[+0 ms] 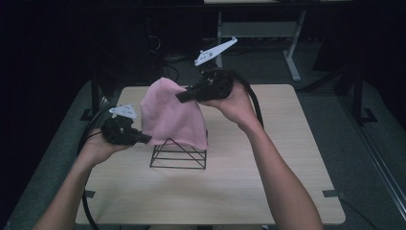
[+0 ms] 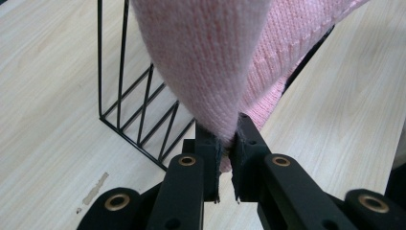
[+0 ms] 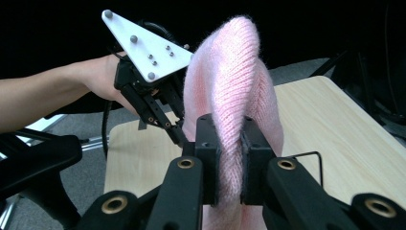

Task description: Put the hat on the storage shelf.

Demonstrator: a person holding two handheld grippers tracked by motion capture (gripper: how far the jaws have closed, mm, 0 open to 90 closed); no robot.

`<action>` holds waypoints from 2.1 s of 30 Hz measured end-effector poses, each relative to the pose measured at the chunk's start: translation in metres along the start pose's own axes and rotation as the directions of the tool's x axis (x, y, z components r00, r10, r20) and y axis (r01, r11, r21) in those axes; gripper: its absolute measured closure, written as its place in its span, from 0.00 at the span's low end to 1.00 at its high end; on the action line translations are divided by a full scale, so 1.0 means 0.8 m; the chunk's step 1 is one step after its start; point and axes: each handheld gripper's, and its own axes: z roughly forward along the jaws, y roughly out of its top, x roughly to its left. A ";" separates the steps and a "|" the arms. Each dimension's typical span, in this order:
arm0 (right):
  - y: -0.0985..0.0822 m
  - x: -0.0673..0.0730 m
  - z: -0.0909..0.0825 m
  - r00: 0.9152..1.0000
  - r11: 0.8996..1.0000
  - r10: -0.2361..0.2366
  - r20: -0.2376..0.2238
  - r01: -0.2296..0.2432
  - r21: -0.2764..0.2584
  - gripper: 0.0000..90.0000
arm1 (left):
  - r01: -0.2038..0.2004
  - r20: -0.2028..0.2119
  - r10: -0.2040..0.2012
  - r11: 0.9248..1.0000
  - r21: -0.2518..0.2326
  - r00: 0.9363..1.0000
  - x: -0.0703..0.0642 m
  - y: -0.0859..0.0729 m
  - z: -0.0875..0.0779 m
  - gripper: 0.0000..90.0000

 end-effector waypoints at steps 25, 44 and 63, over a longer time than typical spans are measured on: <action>-0.041 -0.004 0.030 0.996 0.997 0.050 -0.072 -0.046 0.056 0.86 | 0.003 -0.024 -0.001 0.997 0.071 1.000 0.003 -0.028 0.028 0.92; -0.074 -0.009 0.052 0.991 0.993 0.083 -0.108 -0.072 0.098 0.85 | 0.017 -0.035 -0.013 0.993 0.118 0.999 0.007 -0.049 0.053 0.92; -0.105 -0.008 0.066 0.986 0.986 0.097 -0.133 -0.077 0.146 0.81 | -0.014 -0.047 0.025 0.978 0.208 0.999 0.008 -0.057 0.078 0.92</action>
